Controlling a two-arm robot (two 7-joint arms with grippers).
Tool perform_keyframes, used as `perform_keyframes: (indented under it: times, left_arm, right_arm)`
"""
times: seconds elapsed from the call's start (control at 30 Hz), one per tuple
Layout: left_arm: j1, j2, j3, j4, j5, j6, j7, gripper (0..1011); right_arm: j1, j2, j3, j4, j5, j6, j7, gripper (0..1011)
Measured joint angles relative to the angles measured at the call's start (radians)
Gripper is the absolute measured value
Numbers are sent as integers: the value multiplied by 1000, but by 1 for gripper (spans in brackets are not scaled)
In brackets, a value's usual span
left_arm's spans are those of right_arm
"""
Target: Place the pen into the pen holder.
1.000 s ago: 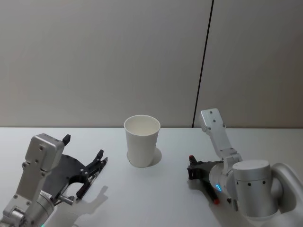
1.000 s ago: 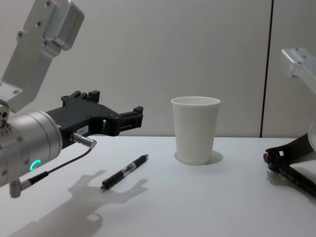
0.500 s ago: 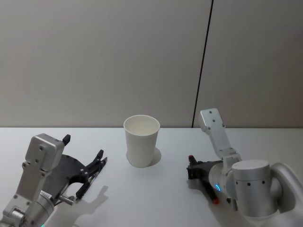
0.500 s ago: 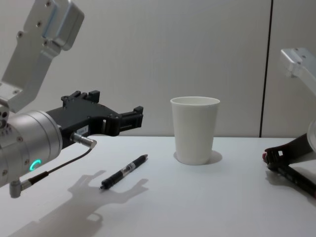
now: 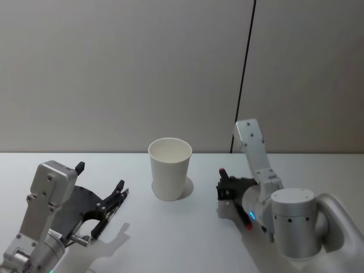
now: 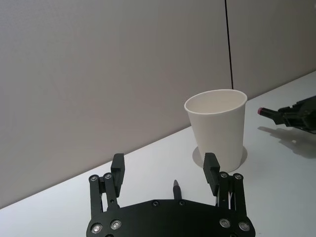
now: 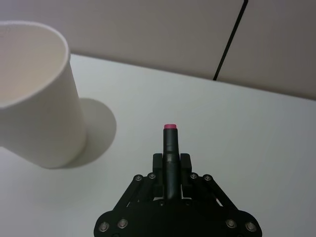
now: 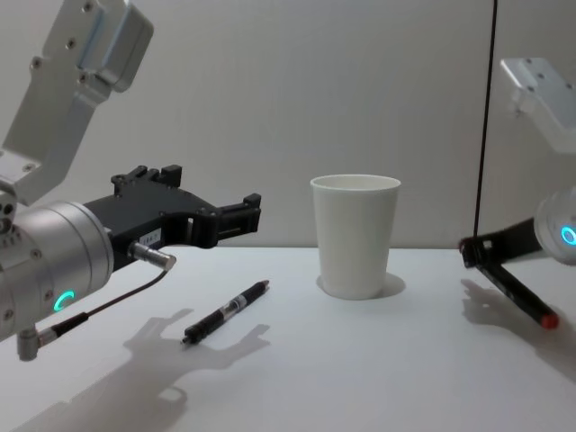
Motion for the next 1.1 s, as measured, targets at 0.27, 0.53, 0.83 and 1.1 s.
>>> perform_keyframes:
  times: [0.27,0.53,0.83,1.1]
  left_arm:
    - [0,0,0,0,0,0,0,1003]
    - [0,0,0,0,0,0,0,1003]
    - [0,0,0,0,0,0,0,1003]
    - [0,0,0,0,0,0,0,1003]
  right_arm:
    - [12,-22,3,18,-16,-109,-19,197]
    - [22,-40,9,31,-30,-234,-33,197]
    - [34,-54,18,41,-41,-372,-37,196]
    - [51,-68,24,55,-46,-502,-31,197]
